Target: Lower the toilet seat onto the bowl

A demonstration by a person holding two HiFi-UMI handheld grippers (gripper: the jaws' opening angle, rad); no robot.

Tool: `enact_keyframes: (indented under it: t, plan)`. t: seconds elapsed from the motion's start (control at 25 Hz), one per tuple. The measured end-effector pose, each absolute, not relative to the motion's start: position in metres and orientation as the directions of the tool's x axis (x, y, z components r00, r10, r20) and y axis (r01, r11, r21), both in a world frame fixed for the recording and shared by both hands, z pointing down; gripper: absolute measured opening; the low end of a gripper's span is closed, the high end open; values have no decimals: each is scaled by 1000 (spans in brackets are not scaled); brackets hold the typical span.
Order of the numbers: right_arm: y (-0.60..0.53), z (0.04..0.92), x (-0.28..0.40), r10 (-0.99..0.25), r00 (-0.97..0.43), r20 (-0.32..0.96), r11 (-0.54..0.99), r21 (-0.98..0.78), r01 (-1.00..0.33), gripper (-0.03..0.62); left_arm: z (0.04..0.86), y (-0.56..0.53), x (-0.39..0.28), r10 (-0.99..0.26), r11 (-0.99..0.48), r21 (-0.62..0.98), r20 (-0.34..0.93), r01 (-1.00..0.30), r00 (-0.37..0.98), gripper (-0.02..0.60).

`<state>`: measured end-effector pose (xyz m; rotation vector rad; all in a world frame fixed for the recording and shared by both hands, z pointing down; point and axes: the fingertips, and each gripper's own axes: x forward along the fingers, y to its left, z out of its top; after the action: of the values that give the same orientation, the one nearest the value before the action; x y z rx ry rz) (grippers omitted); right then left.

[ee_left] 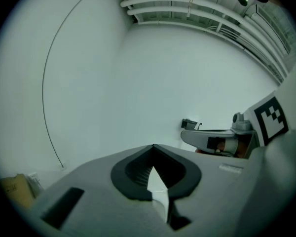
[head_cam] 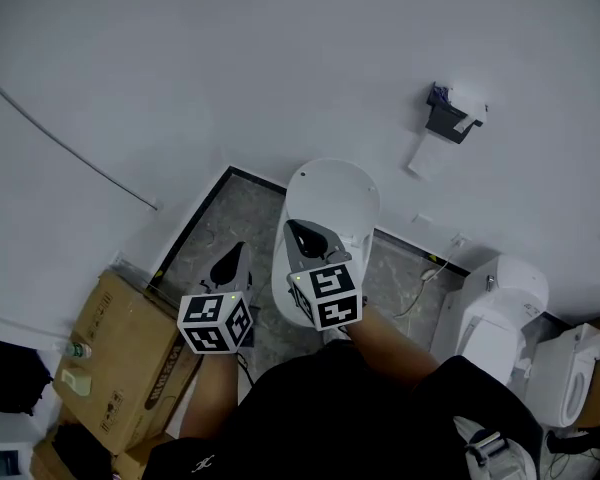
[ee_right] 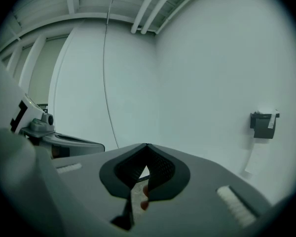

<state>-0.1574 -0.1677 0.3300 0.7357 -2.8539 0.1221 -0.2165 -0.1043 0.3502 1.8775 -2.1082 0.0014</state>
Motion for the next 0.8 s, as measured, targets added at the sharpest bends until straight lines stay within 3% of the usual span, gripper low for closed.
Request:
enact_keyframes:
  t: [0.8]
  plan:
    - [-159,334,-154,-482,-852,204,867,-25,-497,6,356,-103,-209,-969,109,200,240,-974,-59,9]
